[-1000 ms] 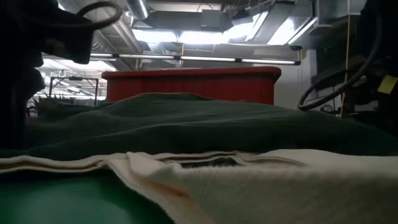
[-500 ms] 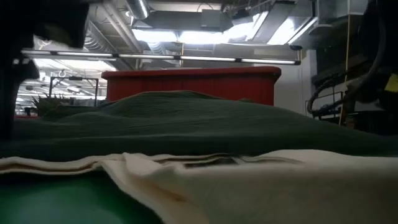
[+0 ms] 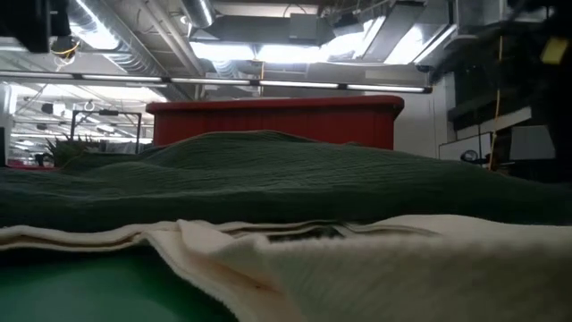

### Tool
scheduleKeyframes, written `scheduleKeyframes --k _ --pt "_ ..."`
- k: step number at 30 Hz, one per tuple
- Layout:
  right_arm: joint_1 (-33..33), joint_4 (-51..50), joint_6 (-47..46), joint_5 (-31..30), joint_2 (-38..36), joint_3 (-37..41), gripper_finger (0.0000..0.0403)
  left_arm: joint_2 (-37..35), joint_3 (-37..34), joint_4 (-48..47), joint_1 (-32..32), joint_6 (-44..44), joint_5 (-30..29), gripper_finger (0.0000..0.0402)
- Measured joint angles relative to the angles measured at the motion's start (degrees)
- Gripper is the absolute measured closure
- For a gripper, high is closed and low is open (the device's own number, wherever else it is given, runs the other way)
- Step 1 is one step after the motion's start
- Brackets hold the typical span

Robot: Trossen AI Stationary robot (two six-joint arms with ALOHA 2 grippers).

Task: Fold Laundry from Bin
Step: Fold the green shirt

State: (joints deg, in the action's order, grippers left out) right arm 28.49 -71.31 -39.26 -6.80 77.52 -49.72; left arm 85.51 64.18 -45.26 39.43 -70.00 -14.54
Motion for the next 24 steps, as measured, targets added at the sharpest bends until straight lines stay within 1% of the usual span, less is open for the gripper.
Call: scheduleKeyframes --k 5,7,9,11,15,20,24 --pt "0.0 1.7 2.6 -0.2 0.0 -3.4 0.0240 -1.7 0.1 -2.2 -0.1 -0.4 -4.2 0.0294" --pt "0.0 2.6 3.4 -0.2 0.0 -4.2 0.0240 -1.7 0.0 -4.2 -0.5 -1.3 -3.7 0.0293" --pt "0.0 3.6 3.8 -0.2 0.0 -4.8 0.0240 -1.6 0.0 -5.8 -1.0 -3.7 -1.7 0.0285" --pt "0.0 4.3 3.8 -0.2 0.0 -5.1 0.0240 -1.6 0.0 -6.9 -1.7 -6.0 0.0 0.0271" --pt "0.0 5.1 3.8 -0.1 0.0 -5.2 0.0240 -1.5 0.0 -8.2 -2.4 -8.4 2.4 0.0228" --pt "0.0 5.2 3.8 0.2 0.0 -5.2 0.0240 -0.2 0.1 -11.5 -2.8 -13.6 4.1 0.0178" --pt "0.0 5.3 3.8 0.3 0.0 -5.2 0.0240 1.8 -0.3 -12.5 -2.3 -19.7 5.1 0.0166"
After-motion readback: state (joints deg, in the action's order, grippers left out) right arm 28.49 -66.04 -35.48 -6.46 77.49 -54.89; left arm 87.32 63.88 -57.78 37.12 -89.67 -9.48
